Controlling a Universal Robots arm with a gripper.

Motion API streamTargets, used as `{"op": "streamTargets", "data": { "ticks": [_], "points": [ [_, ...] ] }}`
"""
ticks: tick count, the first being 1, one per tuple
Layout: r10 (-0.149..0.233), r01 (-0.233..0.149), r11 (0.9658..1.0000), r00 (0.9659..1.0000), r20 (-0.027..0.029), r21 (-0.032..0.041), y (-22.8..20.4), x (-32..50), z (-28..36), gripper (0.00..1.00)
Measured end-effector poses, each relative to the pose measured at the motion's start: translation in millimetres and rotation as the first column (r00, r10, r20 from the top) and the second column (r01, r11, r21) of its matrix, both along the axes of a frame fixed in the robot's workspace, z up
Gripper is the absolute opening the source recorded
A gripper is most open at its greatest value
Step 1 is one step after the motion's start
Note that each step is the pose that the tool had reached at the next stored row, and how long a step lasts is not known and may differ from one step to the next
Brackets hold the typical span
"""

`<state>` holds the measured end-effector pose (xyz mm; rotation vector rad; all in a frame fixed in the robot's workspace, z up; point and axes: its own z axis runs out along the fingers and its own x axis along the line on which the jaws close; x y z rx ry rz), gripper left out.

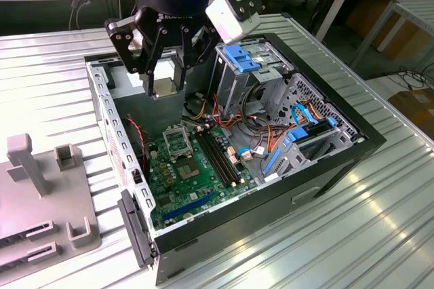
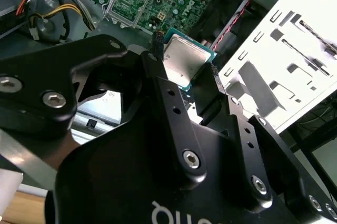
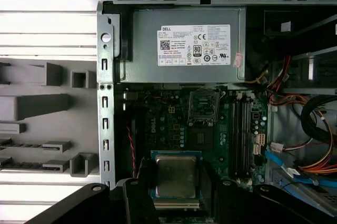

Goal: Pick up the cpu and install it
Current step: 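Pick up the cpu and move it towards the insertion slot, then place the cpu into insertion slot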

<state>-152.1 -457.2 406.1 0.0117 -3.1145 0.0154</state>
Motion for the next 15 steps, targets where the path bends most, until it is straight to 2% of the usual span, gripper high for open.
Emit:
{"op": "streamTargets", "data": {
  "ticks": [5,11,15],
  "points": [
    [0.000,0.000,1.0000,1.0000,-0.0001,-0.0001,-0.8,6.7,-0.5,0.47],
    [0.000,0.000,1.0000,1.0000,0.0000,0.0000,-1.4,8.1,-0.6,0.47],
    [0.000,0.000,1.0000,1.0000,0.0000,0.0000,-3.2,8.0,-0.6,0.47]
  ]
}}
